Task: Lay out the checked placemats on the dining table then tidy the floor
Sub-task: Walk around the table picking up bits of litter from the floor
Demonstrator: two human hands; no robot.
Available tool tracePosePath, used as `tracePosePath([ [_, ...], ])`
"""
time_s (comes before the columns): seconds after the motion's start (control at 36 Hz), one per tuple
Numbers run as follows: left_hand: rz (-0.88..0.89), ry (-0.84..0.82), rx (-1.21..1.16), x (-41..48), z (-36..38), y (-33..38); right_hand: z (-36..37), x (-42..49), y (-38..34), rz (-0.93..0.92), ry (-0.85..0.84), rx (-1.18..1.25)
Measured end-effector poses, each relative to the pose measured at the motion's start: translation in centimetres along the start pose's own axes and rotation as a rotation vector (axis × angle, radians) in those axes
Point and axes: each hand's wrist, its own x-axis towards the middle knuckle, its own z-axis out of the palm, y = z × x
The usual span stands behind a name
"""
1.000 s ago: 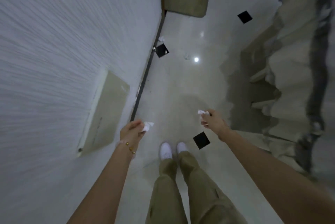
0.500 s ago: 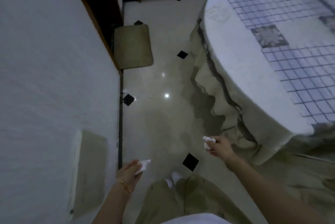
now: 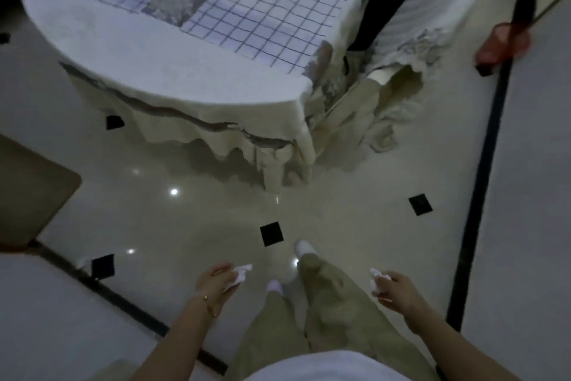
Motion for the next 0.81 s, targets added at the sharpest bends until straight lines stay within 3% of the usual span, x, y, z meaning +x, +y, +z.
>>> tracePosePath([
  [0.22, 0.052, -0.198, 0.408, 2.5, 14.0, 1.2, -6.2, -0.3, 8.2, 0.252, 0.186, 0.247],
  [0.36, 0.057, -0.243, 0.588, 3.9, 22.4, 0.9, -10.4, 1.9, 10.1, 0.313, 0.238, 0.321],
  [0.53, 0.013, -0.223, 0.739, 4.5, 30.3, 0.5, -17.5, 5.6, 7.6, 0.236, 0.248, 0.303],
  [0.72, 0.036, -0.144, 0.860, 6.0, 37.9, 0.8, -27.8, 11.3, -0.5, 0.054, 0.278, 0.331],
  [0.81, 0.046, -0.131, 0.745, 6.3, 40.7, 1.4, -32.1, 13.6, -4.5, -0.025, 0.303, 0.388],
])
